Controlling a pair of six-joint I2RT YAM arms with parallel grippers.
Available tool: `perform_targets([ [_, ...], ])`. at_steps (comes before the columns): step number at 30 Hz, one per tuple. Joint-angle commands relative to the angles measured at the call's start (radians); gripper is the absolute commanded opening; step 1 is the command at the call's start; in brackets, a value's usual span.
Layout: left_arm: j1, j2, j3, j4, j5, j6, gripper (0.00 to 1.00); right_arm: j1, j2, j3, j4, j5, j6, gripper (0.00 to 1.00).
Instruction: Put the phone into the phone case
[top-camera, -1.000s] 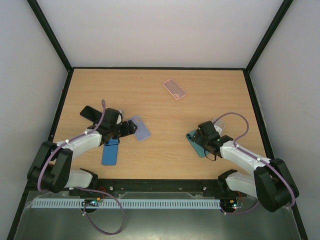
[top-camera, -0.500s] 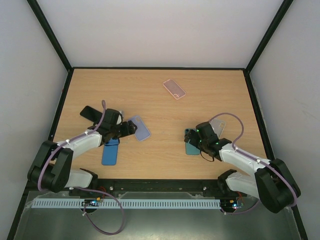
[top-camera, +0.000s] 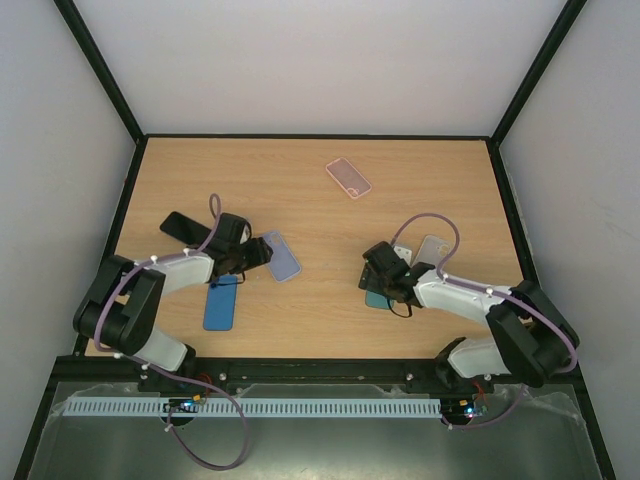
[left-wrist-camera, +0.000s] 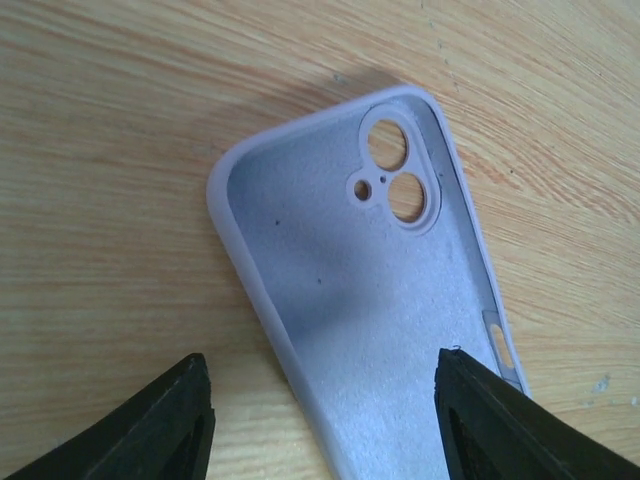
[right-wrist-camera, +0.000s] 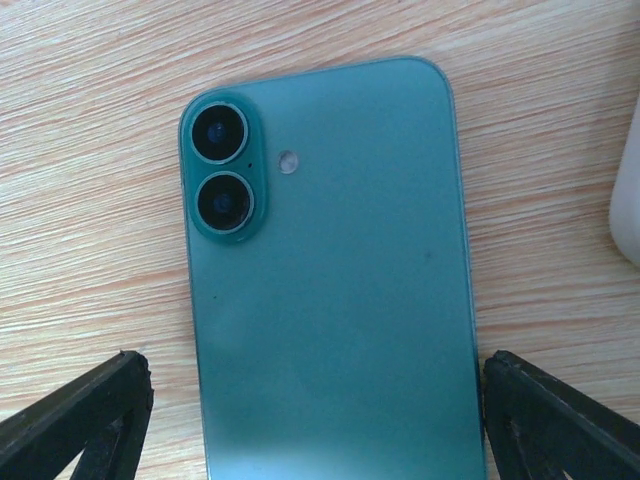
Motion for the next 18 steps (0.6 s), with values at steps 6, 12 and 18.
perform_targets([
  [6,-0.004,0.124,0.029,0.018,-0.034,-0.034,0.49,0.059,0.110,0.040,-0.166,0.121,0.040,0.86],
  [12,-0.013,0.150,0.049,-0.004,-0.038,-0.031,0.32,0.071,0.143,0.046,-0.190,0.165,0.046,0.82],
  [18,-0.020,0.124,0.062,-0.046,-0.044,0.010,0.18,0.074,0.141,0.041,-0.181,0.168,0.043,0.77],
])
